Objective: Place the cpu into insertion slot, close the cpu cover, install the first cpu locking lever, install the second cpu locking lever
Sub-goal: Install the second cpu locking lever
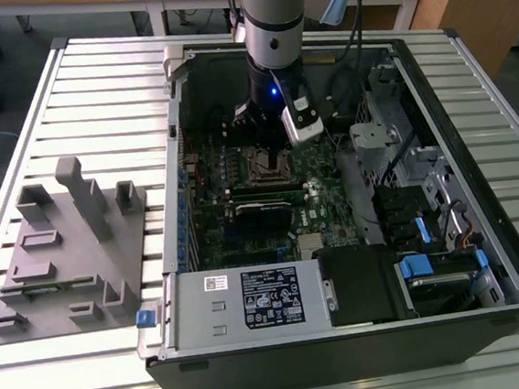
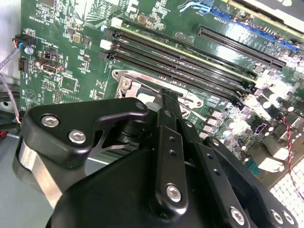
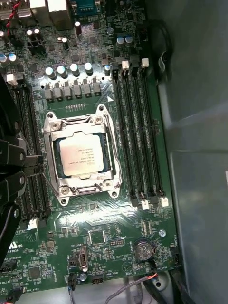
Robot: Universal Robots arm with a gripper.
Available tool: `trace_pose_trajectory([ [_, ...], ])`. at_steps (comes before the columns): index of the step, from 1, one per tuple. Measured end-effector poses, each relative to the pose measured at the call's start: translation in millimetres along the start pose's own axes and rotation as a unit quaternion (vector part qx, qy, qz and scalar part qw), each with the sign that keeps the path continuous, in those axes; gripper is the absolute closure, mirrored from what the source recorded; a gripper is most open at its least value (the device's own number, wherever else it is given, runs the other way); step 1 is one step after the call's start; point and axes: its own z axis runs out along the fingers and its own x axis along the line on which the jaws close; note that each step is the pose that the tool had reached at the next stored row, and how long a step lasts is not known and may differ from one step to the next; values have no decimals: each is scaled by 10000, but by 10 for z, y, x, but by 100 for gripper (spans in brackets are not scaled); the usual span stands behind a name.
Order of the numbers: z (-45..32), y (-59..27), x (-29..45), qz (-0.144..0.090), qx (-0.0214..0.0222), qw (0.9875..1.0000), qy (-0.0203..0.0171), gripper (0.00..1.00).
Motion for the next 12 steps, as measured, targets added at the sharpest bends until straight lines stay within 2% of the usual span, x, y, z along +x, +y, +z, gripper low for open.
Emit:
trace_pose_trajectory([
  [7, 1, -3, 2, -1, 0, 10000, 0, 90],
  [12, 6, -8, 31, -1, 1, 10000, 0, 90],
])
